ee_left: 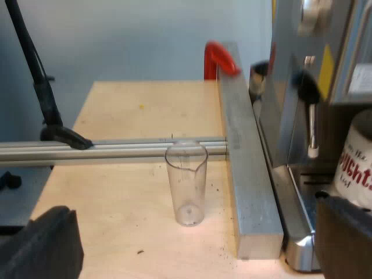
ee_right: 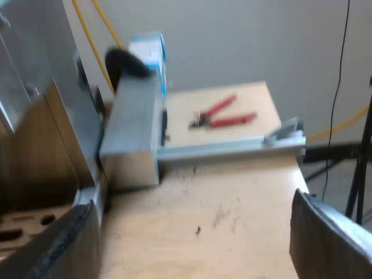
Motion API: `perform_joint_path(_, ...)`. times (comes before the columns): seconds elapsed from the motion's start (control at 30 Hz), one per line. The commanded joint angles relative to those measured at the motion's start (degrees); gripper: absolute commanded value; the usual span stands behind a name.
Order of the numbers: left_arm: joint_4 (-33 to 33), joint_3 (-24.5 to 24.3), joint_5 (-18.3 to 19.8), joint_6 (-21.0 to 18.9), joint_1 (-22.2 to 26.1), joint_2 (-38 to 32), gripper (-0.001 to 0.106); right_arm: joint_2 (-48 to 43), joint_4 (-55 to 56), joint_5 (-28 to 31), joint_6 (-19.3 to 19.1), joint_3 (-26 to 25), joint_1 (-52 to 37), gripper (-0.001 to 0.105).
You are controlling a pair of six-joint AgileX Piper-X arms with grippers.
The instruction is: Place mug into machine
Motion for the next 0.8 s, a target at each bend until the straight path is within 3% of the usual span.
perform_joint_path(0.03, -2.4, 1.5, -1.0, -0.2, 0.1, -7.8, 0.082, -2.1, -0.7, -0.2, -0.7, 3.0, 0.0, 0.069)
perform_joint_path(0.13, -4.3, 8.3, -1.0, -0.2, 0.1, -7.8, 0.082, -2.0, -0.7, -0.2, -0.7, 6.7, 0.0, 0.069)
perform_joint_path(0.27, -4.9, 10.7, -1.0, -0.2, 0.1, -7.7, 0.082, -2.1, -1.5, -0.2, -0.7, 9.4, 0.0, 0.069)
perform_joint_path(0.53, -5.2, 10.8, -0.8, -0.2, 0.1, -7.7, 0.082, -2.1, -2.0, -0.2, -0.7, 9.6, 0.0, 0.069)
perform_joint_path(0.8, -5.2, 10.8, 2.9, -0.2, 0.1, -7.7, 0.082, -2.1, -2.0, -0.2, -0.7, 9.6, 0.0, 0.069)
